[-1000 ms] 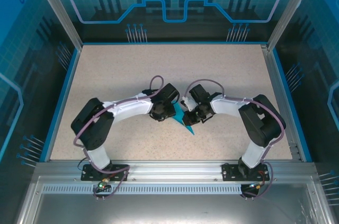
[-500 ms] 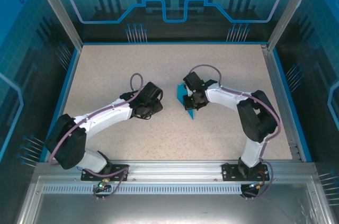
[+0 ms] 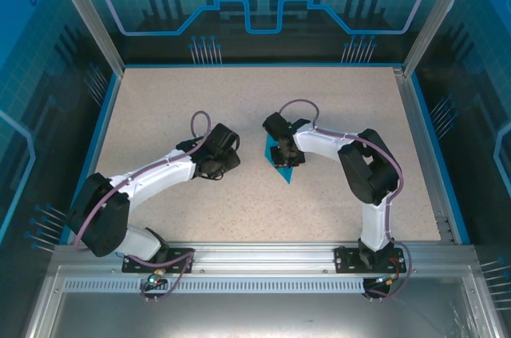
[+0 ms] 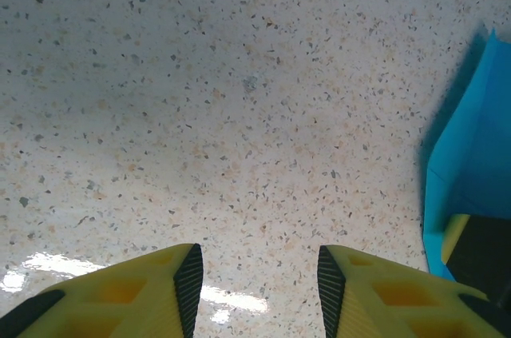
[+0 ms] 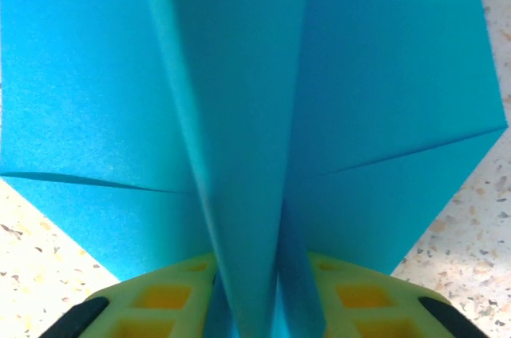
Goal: Fold a paper plane with a square sheet of paper (pick it up from the middle)
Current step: Move a paper plane to the center of the table, then reset both arms
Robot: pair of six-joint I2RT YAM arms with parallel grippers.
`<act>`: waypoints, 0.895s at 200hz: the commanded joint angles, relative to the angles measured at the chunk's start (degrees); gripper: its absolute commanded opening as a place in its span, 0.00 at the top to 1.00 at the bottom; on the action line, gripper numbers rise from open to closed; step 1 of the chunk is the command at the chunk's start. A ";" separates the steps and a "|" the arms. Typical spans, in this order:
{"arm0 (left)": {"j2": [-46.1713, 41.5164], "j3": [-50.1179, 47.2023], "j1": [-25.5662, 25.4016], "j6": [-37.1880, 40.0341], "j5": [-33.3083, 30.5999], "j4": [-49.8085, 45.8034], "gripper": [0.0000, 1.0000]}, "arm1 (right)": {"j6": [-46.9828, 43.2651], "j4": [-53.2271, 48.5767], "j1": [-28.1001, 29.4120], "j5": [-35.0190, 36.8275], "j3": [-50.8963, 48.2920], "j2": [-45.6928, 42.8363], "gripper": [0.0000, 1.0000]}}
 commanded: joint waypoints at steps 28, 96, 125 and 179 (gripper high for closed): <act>-1.55 -1.40 0.79 1.67 0.25 0.35 0.54 | 2.78 2.03 0.36 -1.77 -4.61 5.50 0.71; -4.93 -0.84 0.91 4.65 -6.11 -2.12 0.52 | 0.21 1.83 0.42 -2.36 -4.91 -6.36 0.57; -7.87 -1.45 1.58 5.98 -10.42 -3.41 0.49 | -0.57 -0.48 0.40 -0.71 -4.64 -13.91 0.45; -13.35 -3.78 7.80 10.22 -20.00 -5.67 0.22 | -3.77 0.21 -2.21 12.66 -11.24 -32.66 0.18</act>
